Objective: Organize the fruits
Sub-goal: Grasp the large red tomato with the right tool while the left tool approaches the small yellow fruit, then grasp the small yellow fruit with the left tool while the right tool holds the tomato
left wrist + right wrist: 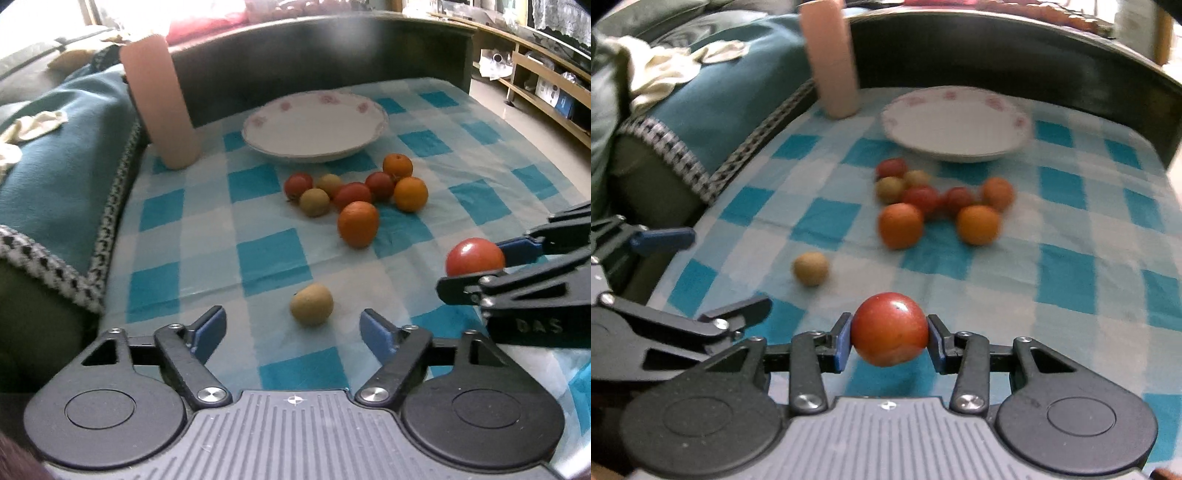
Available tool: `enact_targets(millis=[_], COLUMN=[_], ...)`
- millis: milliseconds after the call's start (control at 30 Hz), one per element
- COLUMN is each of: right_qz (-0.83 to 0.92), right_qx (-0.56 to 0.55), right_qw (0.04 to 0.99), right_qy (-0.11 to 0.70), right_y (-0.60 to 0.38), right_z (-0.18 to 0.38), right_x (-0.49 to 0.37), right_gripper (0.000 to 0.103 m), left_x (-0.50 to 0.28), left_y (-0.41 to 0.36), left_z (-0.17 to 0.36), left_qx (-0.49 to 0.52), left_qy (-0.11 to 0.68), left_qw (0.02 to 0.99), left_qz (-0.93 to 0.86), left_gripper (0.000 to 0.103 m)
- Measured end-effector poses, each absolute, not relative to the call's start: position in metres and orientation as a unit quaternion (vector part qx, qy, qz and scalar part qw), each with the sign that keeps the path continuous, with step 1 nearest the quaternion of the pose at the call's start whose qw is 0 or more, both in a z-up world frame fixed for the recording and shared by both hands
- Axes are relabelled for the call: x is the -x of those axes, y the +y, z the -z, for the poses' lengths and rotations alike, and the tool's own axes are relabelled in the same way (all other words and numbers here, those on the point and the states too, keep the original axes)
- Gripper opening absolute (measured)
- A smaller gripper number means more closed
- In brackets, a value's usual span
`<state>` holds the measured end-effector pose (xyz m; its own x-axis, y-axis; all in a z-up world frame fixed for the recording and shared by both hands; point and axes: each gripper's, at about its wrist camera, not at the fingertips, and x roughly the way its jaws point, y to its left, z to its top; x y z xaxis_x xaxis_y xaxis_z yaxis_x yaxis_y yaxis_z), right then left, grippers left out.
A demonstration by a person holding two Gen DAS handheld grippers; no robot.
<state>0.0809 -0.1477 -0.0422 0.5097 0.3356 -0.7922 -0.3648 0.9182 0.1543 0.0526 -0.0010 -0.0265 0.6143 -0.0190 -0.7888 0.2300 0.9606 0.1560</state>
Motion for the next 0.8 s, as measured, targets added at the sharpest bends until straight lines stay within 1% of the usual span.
enact_targets(millis=[33,100,167,267,333,633,800], right_qz=[-0.197,-0.188,-0.185,-0.179,-0.176,-0.176,-0.176], right_qx=[0.012,0.008,0.007,0.002,0.000,-0.009,-0.009], right_qw=[0.870,0.870,0.869,0.867,0.866,0.862,0.863], right_qy=[0.452,0.455,0.459,0.465,0.468,0.475,0.474], right_y=[-0.152,-0.159,-0.164,-0.170,-0.173,-0.179,-0.179], right_z=[0.041,0.040,0.040,0.043,0.046,0.053,0.053], right_x=[-0.083,-0.086,-0.088,-0.091,-0.092,-0.093,-0.092], right_gripper=[0.056,0.056,0.056,0.056,0.056,0.056,0.056], left_x=[-0.056,-0.062,-0.066,-0.071,-0.074,-0.071,-0.067], left_y=[-0.001,0.000,0.000,0.003,0.004,-0.001,-0.003], left_z=[0.030,0.035,0.039,0.043,0.043,0.041,0.039], left_qx=[-0.118,-0.107,-0.098,-0.088,-0.076,-0.077,-0.077], left_qy=[0.438,0.446,0.453,0.457,0.456,0.457,0.461], left_qw=[0.888,0.885,0.883,0.882,0.883,0.881,0.877], left_qz=[0.072,0.074,0.078,0.076,0.078,0.099,0.107], left_gripper=[0.077,0.068,0.064,0.063,0.060,0.037,0.036])
